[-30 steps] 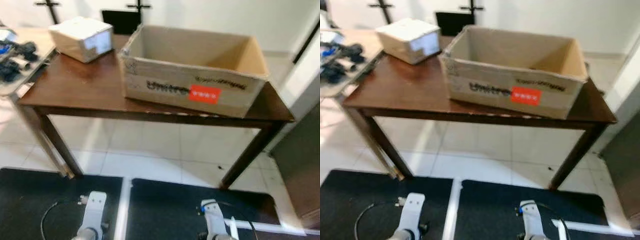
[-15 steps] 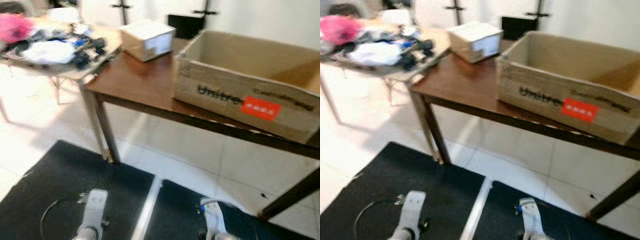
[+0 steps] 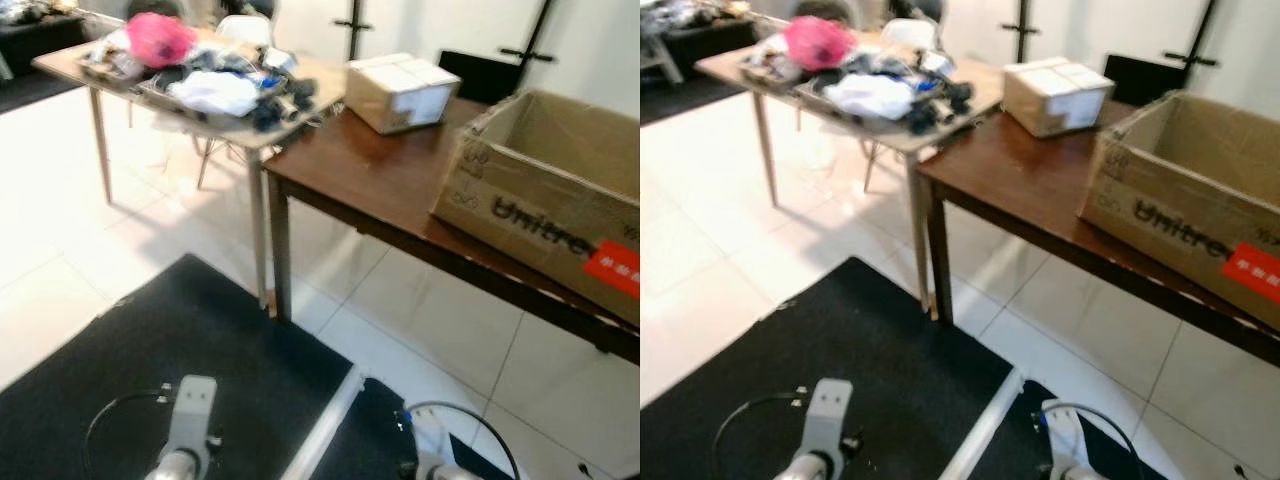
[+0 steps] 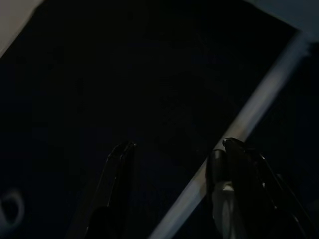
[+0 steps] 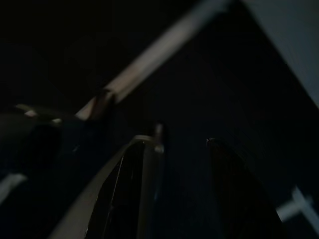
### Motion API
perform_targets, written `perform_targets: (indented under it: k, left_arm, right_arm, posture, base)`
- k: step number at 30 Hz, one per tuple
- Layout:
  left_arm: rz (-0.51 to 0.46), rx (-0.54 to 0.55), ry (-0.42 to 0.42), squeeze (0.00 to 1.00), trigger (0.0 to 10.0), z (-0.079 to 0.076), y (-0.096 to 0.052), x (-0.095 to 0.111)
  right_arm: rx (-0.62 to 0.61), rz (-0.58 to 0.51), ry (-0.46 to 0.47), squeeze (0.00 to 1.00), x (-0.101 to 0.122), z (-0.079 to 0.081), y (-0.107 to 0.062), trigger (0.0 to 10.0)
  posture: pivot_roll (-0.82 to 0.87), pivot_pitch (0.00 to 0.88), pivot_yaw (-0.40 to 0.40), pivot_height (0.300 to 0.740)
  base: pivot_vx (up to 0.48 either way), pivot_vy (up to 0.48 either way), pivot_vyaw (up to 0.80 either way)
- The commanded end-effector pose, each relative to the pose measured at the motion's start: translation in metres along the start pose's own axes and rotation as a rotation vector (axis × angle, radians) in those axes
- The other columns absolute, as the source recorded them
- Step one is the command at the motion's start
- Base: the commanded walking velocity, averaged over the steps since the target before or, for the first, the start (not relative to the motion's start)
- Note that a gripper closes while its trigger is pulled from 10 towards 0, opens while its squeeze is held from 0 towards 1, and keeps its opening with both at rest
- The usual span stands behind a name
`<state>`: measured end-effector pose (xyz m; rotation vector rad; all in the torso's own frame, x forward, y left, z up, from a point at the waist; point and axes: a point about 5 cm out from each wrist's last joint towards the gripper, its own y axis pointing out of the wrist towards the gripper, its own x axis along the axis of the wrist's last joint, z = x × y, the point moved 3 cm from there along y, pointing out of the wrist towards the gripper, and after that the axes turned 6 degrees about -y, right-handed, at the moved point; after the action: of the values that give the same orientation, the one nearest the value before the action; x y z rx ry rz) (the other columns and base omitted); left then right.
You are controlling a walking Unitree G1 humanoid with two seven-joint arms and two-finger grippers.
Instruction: Picking trash to rubbish bin
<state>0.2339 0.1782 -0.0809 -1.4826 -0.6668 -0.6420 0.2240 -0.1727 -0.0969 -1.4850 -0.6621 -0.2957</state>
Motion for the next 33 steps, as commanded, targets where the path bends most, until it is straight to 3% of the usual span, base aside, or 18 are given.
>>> perform_targets:
  k: [1, 33]
  left_arm:
    - [0.033, 0.003, -0.014, 0.0, 10.0, 0.001, -0.003, -0.013]
    - [-0.056, -0.013, -0.09, 0.0, 10.0, -0.001, -0.003, 0.002]
  right_arm:
    - [0.007, 0.029, -0.007, 0.0, -0.009, 0.0, -0.001, 10.0]
    - [0.027, 0.014, -0.096, 0.0, -0.001, 0.002, 0.0, 10.0]
  posture:
    - [-0.03, 0.079, 0.002, 0.74]
    - [-0.01, 0.087, -0.019, 0.74]
  base:
    - [0.0, 0.0, 0.8]
    - [0.0, 0.0, 0.78]
